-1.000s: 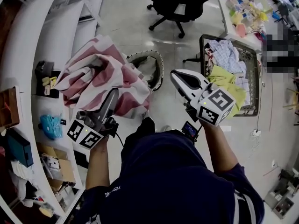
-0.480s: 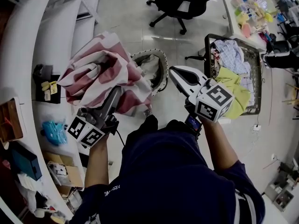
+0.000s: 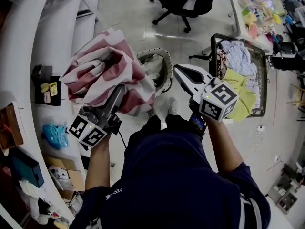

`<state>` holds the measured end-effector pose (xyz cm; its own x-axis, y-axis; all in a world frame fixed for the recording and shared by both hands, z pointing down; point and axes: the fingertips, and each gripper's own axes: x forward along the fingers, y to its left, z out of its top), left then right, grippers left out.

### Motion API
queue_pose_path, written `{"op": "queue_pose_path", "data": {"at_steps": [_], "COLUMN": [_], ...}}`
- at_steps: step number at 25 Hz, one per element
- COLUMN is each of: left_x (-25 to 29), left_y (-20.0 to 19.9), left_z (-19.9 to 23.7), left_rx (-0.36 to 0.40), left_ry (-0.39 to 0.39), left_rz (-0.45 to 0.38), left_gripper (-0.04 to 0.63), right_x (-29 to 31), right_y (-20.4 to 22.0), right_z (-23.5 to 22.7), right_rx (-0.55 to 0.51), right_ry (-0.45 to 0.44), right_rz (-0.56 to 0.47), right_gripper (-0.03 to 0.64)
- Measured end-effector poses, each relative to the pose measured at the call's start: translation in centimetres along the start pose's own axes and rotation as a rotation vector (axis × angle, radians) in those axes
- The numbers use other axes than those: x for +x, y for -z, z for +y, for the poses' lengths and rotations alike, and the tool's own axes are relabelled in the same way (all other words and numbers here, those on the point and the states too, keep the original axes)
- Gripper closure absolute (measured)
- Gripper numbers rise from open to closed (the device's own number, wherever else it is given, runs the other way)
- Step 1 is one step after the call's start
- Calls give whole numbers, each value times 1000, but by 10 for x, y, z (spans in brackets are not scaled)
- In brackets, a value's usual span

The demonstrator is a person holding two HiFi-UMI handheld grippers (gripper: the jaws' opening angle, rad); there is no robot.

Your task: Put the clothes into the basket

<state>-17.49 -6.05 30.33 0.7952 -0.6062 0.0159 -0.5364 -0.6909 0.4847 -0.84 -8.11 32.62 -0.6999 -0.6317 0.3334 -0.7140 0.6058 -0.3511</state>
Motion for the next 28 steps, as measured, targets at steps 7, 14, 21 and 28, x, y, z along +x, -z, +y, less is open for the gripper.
{"op": "queue_pose_path", "data": {"at_steps": [7,14,21,28], "left_x": [3,15,30,62], "left_y": [5,14,35,67], "left_z": [12,23,33,47], "left_rx": [-16,-29,-55,-90], "left_ry": [-14,-28,-51,-99], "left_rz": [11,31,68,127], "left_gripper": [488,488,489,489], "right_x": [8,19,29,40], "right_y": [1,6,18,35], "right_z": [-10,-24,-39,-78], "right_rx": [10,19,39,54], "right_ry": [6,1,-19,-33], "right_rz": [7,31,79,146], "right_gripper": [609,609,609,609]}}
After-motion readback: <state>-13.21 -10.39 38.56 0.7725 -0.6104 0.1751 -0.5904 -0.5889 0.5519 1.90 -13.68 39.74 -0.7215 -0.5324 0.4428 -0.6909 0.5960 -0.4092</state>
